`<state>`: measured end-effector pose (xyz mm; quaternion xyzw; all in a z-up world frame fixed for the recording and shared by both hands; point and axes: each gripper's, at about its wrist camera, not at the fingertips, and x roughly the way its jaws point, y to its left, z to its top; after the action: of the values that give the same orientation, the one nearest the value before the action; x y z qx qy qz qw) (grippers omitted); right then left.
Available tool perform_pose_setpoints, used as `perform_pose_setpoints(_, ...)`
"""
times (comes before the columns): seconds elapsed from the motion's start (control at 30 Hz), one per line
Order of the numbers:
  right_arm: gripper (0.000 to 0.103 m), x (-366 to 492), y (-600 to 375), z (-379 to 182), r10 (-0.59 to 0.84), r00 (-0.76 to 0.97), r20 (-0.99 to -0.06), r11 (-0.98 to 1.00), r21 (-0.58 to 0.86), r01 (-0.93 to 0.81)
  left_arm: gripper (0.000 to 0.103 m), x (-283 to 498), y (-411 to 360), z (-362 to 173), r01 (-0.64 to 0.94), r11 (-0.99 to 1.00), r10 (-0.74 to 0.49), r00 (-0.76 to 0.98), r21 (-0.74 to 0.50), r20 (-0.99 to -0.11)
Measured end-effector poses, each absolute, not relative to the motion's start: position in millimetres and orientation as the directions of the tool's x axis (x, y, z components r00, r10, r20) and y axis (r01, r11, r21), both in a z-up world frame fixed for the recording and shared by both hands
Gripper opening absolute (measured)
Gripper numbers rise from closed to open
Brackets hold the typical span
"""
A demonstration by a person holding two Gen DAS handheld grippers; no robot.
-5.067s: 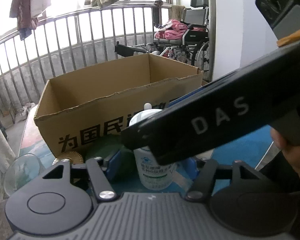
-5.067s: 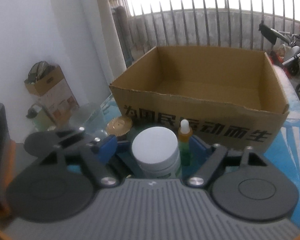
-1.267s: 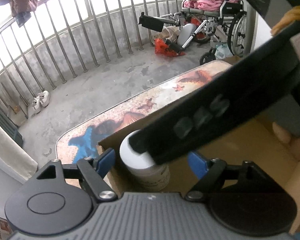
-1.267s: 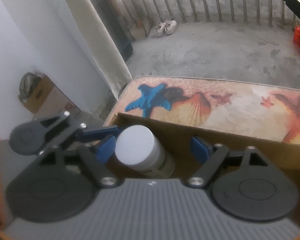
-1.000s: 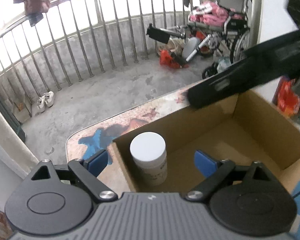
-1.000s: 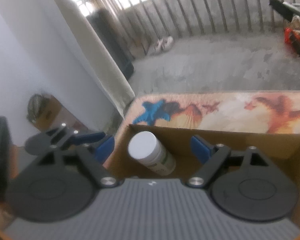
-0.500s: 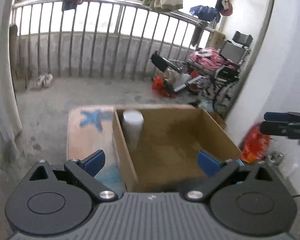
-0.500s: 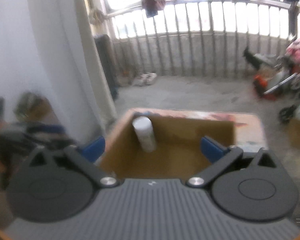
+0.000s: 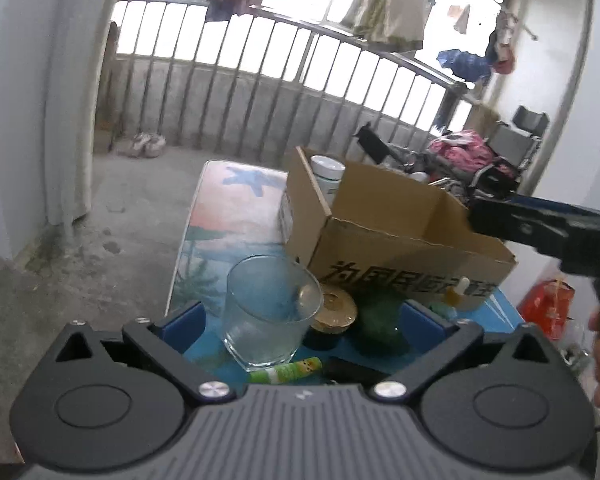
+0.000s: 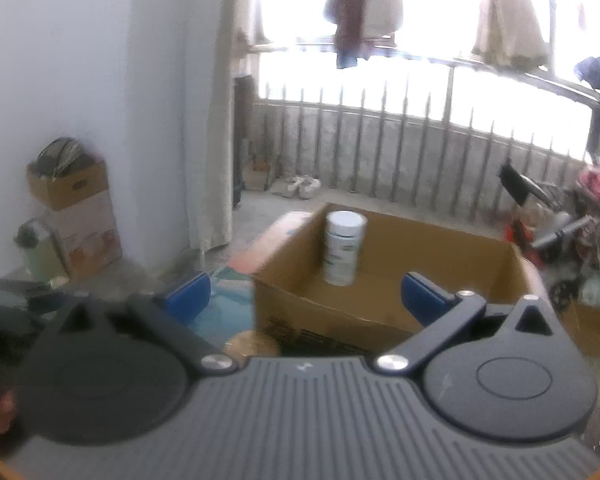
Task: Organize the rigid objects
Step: 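Move the right gripper to the clear glass tumbler and close on it, then lift the glass tumbler with the right gripper over the box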
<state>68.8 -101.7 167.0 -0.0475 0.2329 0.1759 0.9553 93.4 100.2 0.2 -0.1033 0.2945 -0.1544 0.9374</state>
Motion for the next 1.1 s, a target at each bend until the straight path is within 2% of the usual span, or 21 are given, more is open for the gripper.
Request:
perform_pose_setpoints(0.17,0.102,86.7,-65.9,155.4,0.403,0.761,-0.509,0.907,0.112,-0.406,0.103,93.9,104.8,-8.9,0.293,0.905,-0.415,0.769,-0.308,-0.487)
perform_pose_setpoints(0.27,0.102,100.1,-52.9,147.1,0.416,0.732,-0.540,0.902,0.145,-0.406,0.103,93.1,103.7,-10.3,0.327,0.909,-0.414,0.783,-0.260,-0.464)
perform_pose_setpoints(0.37,0.099,112.2,-38.5,139.9,0.435,0.702,-0.564,0.894,0.180,-0.410,0.103,100.6,102.5,-10.2,0.373,0.914,-0.402,0.795,-0.158,-0.454)
perform_pose_setpoints(0.43,0.094,123.4,-32.3,134.7,0.446,0.679,-0.583,0.890,0.210,-0.405,0.103,105.8,99.4,-11.6,0.391,0.918,-0.377,0.807,-0.067,-0.455)
perform_pose_setpoints(0.57,0.072,142.7,-24.0,115.9,0.458,0.621,-0.636,0.885,0.259,-0.387,0.099,115.0,87.8,-22.7,0.451,0.892,-0.374,0.782,0.039,-0.498)
perform_pose_setpoints(0.63,0.064,147.7,-19.1,107.1,0.458,0.597,-0.659,0.884,0.267,-0.384,0.094,117.5,86.4,-28.2,0.469,0.883,-0.390,0.765,0.029,-0.512)
perform_pose_setpoints(0.7,0.053,150.5,-17.1,100.0,0.450,0.582,-0.677,0.886,0.258,-0.384,0.087,121.8,86.9,-32.3,0.473,0.881,-0.404,0.748,-0.004,-0.527)
perform_pose_setpoints(0.77,0.049,152.7,-11.6,93.2,0.445,0.570,-0.691,0.886,0.249,-0.390,0.082,125.8,88.2,-36.7,0.472,0.882,-0.405,0.739,-0.016,-0.539)
perform_pose_setpoints(0.9,0.039,157.9,-7.1,83.6,0.434,0.554,-0.710,0.888,0.236,-0.394,0.077,132.0,87.4,-41.1,0.465,0.885,-0.382,0.739,0.009,-0.555)
perform_pose_setpoints(0.97,0.027,161.2,-6.6,81.9,0.422,0.554,-0.718,0.893,0.224,-0.390,0.072,136.1,89.2,-41.7,0.461,0.887,-0.380,0.732,0.002,-0.565)
perform_pose_setpoints(1.1,0.018,168.1,-12.7,77.5,0.418,0.546,-0.725,0.897,0.235,-0.374,0.073,143.1,91.9,-45.9,0.457,0.889,-0.385,0.714,-0.027,-0.585)
